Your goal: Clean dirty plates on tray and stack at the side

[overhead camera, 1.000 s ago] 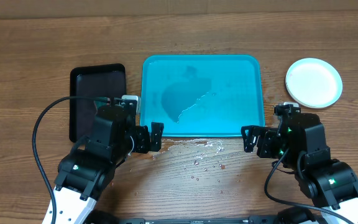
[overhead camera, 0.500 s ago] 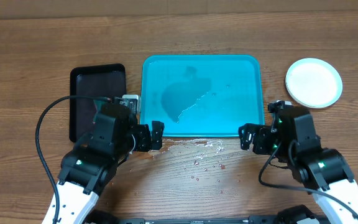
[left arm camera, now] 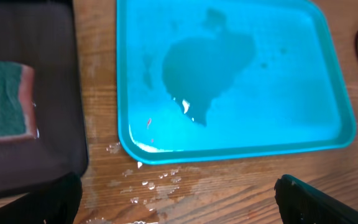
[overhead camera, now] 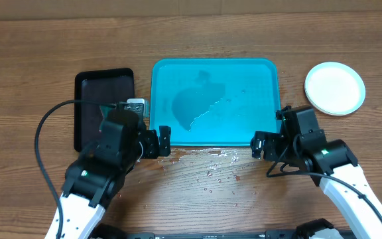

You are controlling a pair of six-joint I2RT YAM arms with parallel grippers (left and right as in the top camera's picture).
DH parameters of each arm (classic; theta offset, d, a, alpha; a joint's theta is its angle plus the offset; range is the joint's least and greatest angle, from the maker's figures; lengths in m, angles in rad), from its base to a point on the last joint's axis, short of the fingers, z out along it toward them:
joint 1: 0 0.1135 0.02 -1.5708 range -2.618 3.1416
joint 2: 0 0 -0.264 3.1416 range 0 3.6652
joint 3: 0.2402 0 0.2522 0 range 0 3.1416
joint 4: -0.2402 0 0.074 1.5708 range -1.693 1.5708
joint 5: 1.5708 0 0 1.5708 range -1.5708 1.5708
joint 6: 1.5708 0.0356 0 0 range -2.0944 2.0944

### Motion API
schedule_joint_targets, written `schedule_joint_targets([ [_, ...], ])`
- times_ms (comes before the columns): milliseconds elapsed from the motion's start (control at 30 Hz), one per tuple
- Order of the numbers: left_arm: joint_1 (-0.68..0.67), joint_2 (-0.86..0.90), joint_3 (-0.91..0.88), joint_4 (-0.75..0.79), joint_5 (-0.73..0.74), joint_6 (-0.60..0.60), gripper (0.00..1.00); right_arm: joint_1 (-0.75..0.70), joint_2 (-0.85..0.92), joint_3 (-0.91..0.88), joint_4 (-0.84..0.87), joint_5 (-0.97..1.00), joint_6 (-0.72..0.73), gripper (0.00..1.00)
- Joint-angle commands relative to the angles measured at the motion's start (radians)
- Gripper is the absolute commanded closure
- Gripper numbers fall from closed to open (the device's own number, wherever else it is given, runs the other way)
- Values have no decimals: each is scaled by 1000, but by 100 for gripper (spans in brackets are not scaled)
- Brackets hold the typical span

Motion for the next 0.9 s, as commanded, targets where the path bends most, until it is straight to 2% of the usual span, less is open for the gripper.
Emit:
schedule_joint_targets([
  [0, 1, -75, 1, 6, -12, -16, 0, 3, 24, 11, 6, 8, 1, 0],
  [167, 47, -219, -5, 106, -24, -21, 0, 3, 46, 12, 6, 8, 0, 0],
  [267, 105, -307, -18, 184, 15, -16, 0, 3, 46, 12, 6, 8, 1, 0],
  [433, 187, -440, -95, 315, 113, 58, 0, 3, 46, 11, 6, 8, 1, 0],
  [533, 222, -523, -209, 399, 154, 43, 0, 3, 46, 12, 6, 8, 1, 0],
  [733, 248, -673, -467, 549, 164, -74, 0, 3, 46, 12, 6, 8, 1, 0],
  [867, 248, -755, -591, 603, 161, -82, 0, 3, 46, 12, 6, 8, 1, 0],
])
